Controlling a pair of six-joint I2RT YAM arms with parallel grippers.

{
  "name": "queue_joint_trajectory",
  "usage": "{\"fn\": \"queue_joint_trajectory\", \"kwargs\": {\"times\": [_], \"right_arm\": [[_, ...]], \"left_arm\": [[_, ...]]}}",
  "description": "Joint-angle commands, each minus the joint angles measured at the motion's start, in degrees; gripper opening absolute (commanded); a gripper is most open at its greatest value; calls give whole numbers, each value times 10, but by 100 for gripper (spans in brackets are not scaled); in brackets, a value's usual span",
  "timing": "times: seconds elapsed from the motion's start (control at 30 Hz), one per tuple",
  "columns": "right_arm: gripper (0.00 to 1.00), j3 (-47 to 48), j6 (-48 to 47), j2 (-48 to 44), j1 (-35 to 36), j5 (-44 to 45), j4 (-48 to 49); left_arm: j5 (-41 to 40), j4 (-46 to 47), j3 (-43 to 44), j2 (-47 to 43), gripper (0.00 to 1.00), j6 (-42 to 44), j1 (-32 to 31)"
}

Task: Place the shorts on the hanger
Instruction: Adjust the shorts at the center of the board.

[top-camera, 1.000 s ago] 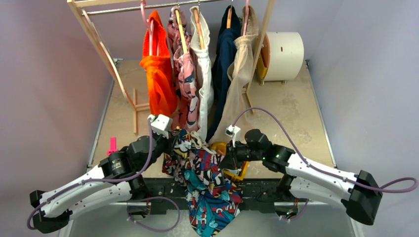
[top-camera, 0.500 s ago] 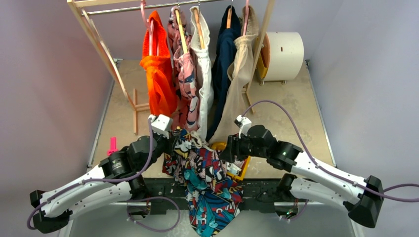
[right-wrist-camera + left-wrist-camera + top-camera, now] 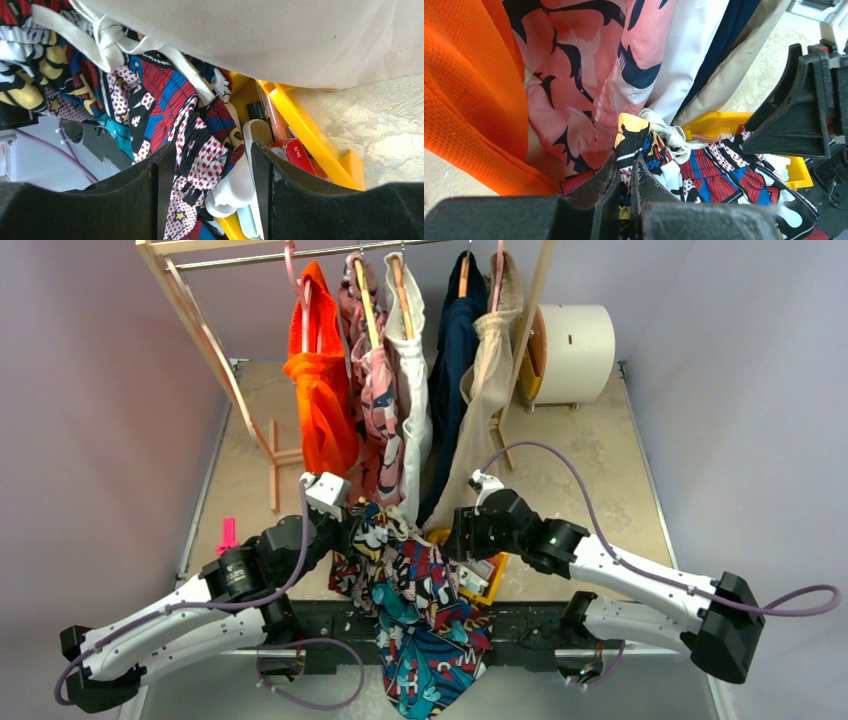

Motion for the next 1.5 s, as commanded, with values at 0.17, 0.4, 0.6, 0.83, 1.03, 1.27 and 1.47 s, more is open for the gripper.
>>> {"fn": "queue_joint_trajectory", "kwargs": {"times": [0.17, 0.4, 0.6, 0.83, 1.03, 1.27, 1.47], "right_arm": [[47, 17, 8, 38, 1, 15, 48], [0, 54, -91, -63, 3, 18, 88], [0, 197, -252, -190, 2, -60, 81], [0, 593, -424, -58, 3, -61, 38], [0, 496, -422, -124, 2, -45, 213], [0, 430, -434, -112, 2, 95, 128], [0, 604, -496, -49, 3, 118, 164]], "left_arm": [[6, 26, -1, -10, 0, -6, 2], [16, 17, 30, -29, 0, -7, 2], [120, -32, 229, -59, 0, 11, 2], [135, 6, 527, 27, 0, 144, 2], [174, 8, 529, 46, 0, 124, 2], [125, 50, 361, -29, 0, 98, 2], [145, 49, 525, 88, 0, 167, 2]]}}
